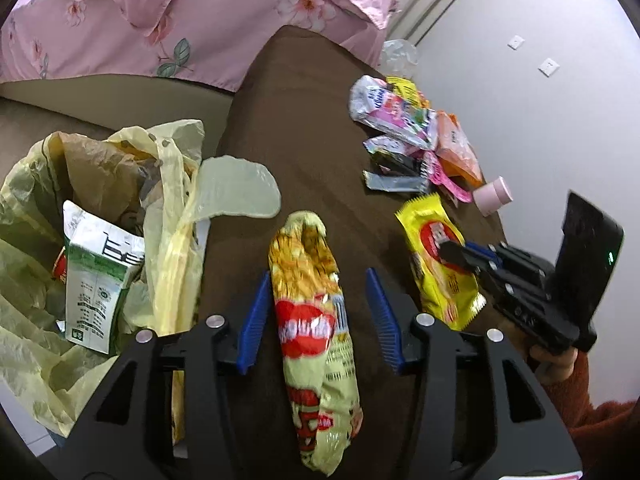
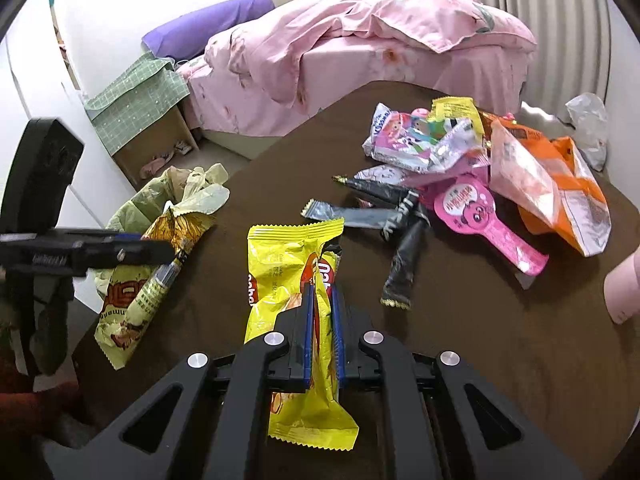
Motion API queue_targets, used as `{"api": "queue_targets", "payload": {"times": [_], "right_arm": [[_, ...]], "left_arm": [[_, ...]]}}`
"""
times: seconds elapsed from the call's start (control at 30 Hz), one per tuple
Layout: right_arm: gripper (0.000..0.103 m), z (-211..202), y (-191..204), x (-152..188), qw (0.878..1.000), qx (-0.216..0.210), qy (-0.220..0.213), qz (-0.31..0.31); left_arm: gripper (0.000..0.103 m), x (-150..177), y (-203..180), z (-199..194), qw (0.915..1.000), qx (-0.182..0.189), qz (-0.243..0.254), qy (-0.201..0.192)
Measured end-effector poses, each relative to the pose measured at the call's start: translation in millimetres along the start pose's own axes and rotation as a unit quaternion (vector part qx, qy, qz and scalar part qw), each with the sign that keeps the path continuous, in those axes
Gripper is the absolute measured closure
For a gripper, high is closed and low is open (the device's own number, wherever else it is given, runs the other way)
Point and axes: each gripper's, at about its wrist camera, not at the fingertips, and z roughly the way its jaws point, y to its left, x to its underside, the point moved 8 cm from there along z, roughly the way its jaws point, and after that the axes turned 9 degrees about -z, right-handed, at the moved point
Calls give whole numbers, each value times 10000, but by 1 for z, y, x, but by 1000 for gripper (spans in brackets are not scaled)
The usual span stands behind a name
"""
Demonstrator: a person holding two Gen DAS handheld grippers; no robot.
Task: Collect trash
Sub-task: 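Carry both wrappers over the yellow bag and open both grippers to drop them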
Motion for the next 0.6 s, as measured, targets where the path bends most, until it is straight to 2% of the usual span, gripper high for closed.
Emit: {"api": "queue_targets", "payload": {"times": [0.13,0.17,0.2,0.3,0.47,0.6], "right_arm": [[93,0,1,2,10000,12,-30,-30],[93,-1,2,2,10000,-2,-53,-35],[93,-2,2,2,10000,-18,-76,-36],[93,-8,5,-4,9997,-15,-206,-94],[93,-24,9,-21,9983,64,-556,-171],[93,-33,21,-42,9959,129,-847,-295]], "left_arm": [[58,-11,7,7,9996,-189,-147,116],[66,-13,8,8,9995,-229,-165,129],[69,-14,10,8,9993,-273,-187,143],[71,-17,9,-1,9996,-140,-243,48],[71,-22,-3,-42,9973,-167,100,-712],[71,-30,-10,-82,9872,-294,408,-1517]]}}
